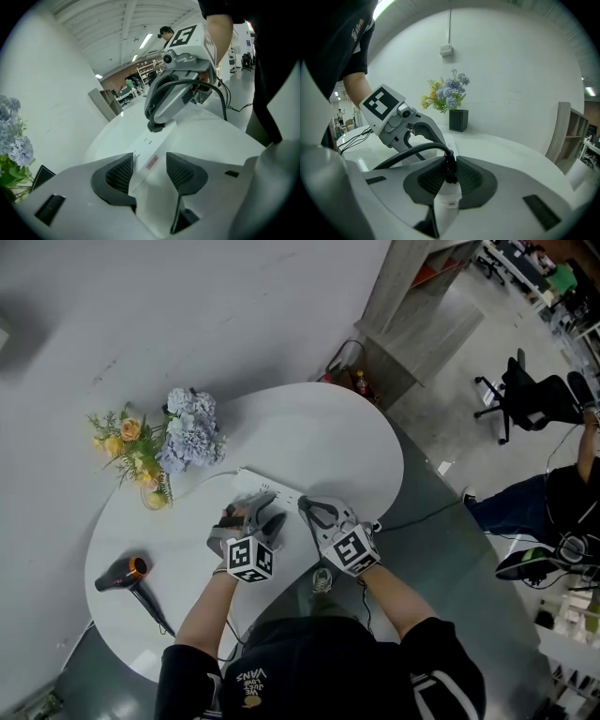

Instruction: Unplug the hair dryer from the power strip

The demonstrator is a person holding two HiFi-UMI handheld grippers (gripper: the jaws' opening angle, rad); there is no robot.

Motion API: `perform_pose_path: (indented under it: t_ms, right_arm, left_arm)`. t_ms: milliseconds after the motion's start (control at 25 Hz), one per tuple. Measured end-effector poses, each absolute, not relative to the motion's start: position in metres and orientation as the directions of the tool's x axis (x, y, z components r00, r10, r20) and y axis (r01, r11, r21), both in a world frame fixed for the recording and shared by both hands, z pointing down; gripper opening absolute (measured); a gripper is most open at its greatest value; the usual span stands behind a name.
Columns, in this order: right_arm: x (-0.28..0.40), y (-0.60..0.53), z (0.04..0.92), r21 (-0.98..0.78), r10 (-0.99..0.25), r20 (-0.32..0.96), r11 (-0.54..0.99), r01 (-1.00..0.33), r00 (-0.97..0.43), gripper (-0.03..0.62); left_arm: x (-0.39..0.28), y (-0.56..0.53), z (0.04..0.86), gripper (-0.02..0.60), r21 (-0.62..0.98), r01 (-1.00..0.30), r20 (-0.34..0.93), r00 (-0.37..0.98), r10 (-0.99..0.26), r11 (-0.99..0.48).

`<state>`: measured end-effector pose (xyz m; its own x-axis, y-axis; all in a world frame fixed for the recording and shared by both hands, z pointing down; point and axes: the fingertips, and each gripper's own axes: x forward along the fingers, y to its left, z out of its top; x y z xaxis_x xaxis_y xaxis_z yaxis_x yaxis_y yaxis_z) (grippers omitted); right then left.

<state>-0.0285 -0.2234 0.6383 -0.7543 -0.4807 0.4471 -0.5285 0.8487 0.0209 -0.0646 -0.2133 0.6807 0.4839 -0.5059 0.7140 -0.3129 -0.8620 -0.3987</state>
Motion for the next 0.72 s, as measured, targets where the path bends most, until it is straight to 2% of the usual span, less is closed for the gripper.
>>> perform_pose_path:
  t_ms: [160, 320, 720]
  right_arm:
    - [-0.0272, -0.2238, 0.6371, 0.021, -0.487, 0.452, 0.844, -0.536, -0.748, 0.074]
    - [-0.0256, -0.2238, 0.6351, 0.022, -0.496, 0.454, 0.837, -0.547, -0.740, 0.072]
    - [-0.0246, -0.2230, 0.6335, 0.004, -0.505, 0.456, 0.824, -0.566, -0.733, 0.072]
  left_arm:
    - [-0.0653, -0.2152, 0.6791, 0.222, -0.408, -0.310, 0.725, 0.462, -0.511, -0.859]
    - [-0.0665, -0.2193, 0.6764, 0.183, -0.409, -0.333, 0.724, 0.448, -0.524, -0.850]
    - [-0.0666, -0.2194, 0.6767, 0.183, -0.413, -0.346, 0.720, 0.442, -0.534, -0.843]
